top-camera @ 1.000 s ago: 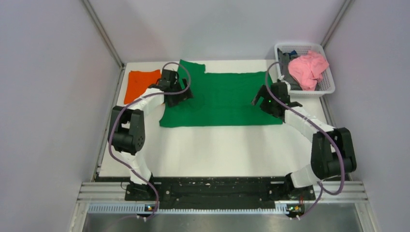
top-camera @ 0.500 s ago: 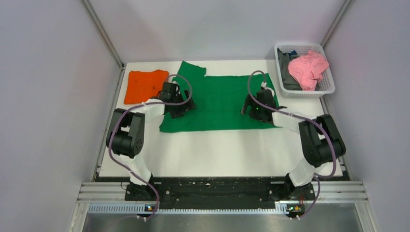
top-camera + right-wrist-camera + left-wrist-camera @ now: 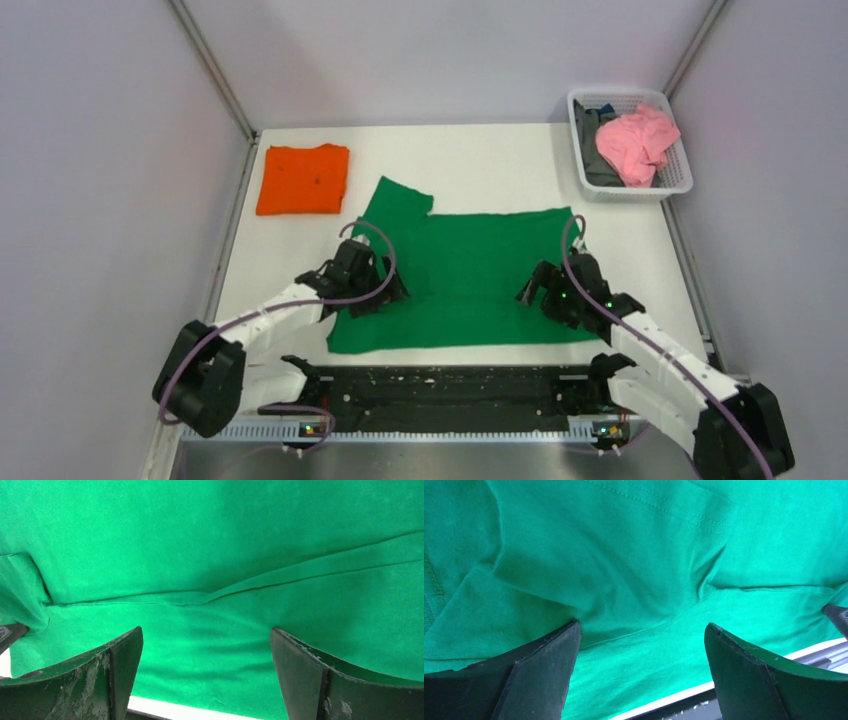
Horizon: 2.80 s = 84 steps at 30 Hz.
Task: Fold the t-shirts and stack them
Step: Fold the flattened tshirt in 1/3 of the way, then grab the side of the flattened tshirt furthest away from the robot with both arms
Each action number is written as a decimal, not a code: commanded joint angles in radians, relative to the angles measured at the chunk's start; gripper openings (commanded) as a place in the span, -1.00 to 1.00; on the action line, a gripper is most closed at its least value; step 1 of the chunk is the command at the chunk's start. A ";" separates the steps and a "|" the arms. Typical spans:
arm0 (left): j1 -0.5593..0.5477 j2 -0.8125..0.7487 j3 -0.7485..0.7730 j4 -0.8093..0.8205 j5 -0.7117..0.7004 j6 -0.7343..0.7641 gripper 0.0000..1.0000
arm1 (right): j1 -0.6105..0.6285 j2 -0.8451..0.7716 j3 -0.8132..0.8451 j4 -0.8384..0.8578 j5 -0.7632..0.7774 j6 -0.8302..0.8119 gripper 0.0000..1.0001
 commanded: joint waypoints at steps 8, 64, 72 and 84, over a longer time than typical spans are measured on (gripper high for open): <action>-0.028 -0.291 -0.025 -0.328 -0.058 -0.084 0.98 | 0.020 -0.292 0.029 -0.378 -0.021 0.038 0.95; 0.266 1.126 1.464 -0.479 -0.140 0.451 -1.00 | 0.018 0.005 0.156 -0.035 0.349 -0.229 0.97; 0.251 0.890 1.270 -0.409 -0.106 0.430 -1.00 | 0.007 0.124 0.312 -0.109 0.452 -0.189 0.97; 0.182 0.614 0.947 -0.256 -0.029 0.382 -1.00 | -0.155 0.717 0.758 -0.094 0.471 -0.231 0.68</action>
